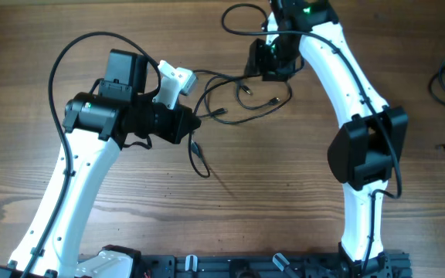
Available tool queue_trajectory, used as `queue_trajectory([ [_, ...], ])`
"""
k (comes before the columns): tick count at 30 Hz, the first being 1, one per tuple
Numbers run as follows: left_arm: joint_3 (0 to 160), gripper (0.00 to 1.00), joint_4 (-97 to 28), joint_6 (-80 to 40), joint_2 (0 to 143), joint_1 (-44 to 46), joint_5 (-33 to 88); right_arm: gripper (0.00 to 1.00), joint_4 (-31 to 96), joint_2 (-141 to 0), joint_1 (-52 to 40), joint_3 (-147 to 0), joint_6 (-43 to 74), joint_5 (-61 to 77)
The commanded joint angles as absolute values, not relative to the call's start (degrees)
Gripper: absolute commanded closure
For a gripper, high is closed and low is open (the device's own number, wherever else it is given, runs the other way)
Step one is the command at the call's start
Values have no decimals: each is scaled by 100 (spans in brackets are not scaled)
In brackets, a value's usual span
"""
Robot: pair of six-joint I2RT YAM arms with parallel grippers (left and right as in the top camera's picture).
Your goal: Untangle cables
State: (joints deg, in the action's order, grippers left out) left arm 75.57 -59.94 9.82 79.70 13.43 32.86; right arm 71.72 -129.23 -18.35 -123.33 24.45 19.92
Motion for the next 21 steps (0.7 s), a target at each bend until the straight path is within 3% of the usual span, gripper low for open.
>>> queue_trajectory([
  [1, 7509, 96, -5933, 1026, 7972, 1337, 3293, 88, 7144, -13026, -1874, -12324, 2418, 2108],
  [2, 7509, 95, -5911, 1026, 7972, 1339, 3293, 95, 7144, -13026, -1874, -12326, 2416, 2139],
  [9, 7509, 93, -5841, 1024, 7972, 1337, 3293, 96, 7074, -12973, -1874, -12344, 2071, 2801],
  [10, 7509, 83, -5843, 1026, 7972, 1339, 3293, 96, 7050, -12938, -1874, -12344, 2045, 2864],
  [12, 7509, 16, -5846, 1026, 7972, 1337, 3293, 96, 6936, -12790, -1874, -12355, 1780, 3175],
  [13, 7509, 3, -5846, 1026, 7972, 1337, 3293, 96, 6897, -12643, -1874, -12394, 1712, 3251],
  [21, 7509, 0, -5846, 1026, 7972, 1337, 3293, 96, 6576, -10930, -1870, -12499, 1581, 3308],
])
